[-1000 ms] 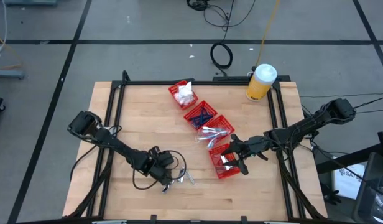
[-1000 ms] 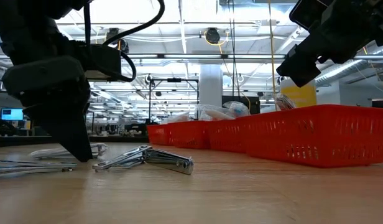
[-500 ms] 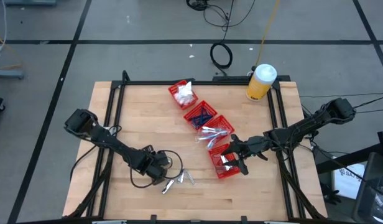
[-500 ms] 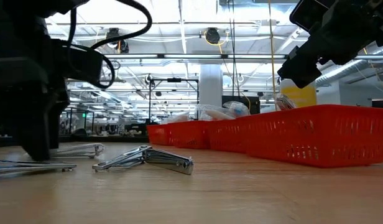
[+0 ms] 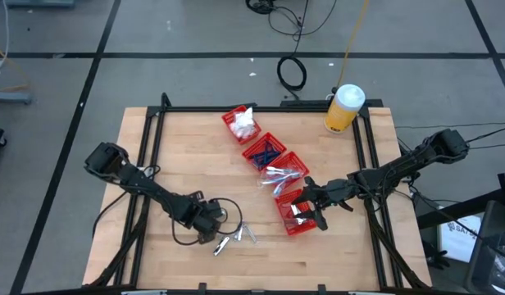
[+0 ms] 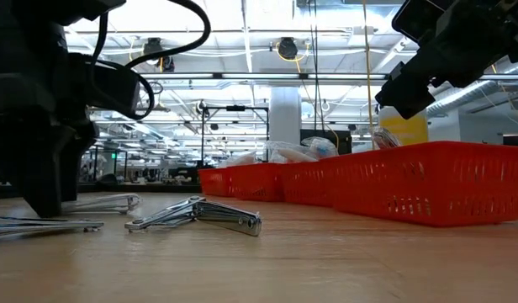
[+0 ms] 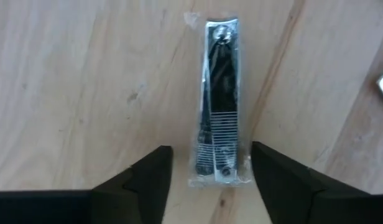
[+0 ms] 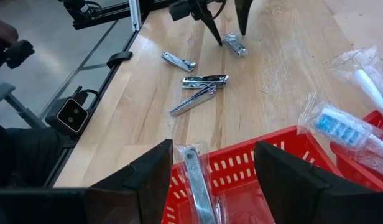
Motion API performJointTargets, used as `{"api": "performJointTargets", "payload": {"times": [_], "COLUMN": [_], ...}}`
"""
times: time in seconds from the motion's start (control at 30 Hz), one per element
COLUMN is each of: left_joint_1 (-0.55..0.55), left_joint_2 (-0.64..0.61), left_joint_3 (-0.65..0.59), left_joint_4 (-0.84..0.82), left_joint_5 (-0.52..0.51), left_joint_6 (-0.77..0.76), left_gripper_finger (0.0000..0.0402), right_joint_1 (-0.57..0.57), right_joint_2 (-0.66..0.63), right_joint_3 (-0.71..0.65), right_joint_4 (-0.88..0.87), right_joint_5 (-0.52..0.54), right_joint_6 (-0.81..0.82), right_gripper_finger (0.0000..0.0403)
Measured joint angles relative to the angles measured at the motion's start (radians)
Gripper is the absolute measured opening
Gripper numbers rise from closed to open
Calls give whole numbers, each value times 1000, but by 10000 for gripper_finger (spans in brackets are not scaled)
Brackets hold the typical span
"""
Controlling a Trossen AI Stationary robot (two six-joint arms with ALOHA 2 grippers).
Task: Pick & Place Travel size toiletries
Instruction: Put the nail cutter into the bottom red bin
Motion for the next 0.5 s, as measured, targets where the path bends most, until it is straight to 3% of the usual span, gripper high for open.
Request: {"api": "performJointTargets", "payload": {"times": [0.27, 0.5], "left_joint_1": [7, 11], "left_joint_2": [-4, -4], "left_joint_3": [-52, -78], "left_joint_4": [163, 244], "left_joint_5": [-74, -122], "left_joint_6": [10, 39], "left_gripper_finger": [86, 13], "right_joint_1": [0, 0], "right_joint_2": [0, 0], "right_joint_3": [0, 0], "right_joint_4": [-2, -4], "right_joint_5": [0, 0], "right_joint_6": [0, 0], "right_gripper_finger": [212, 212]}}
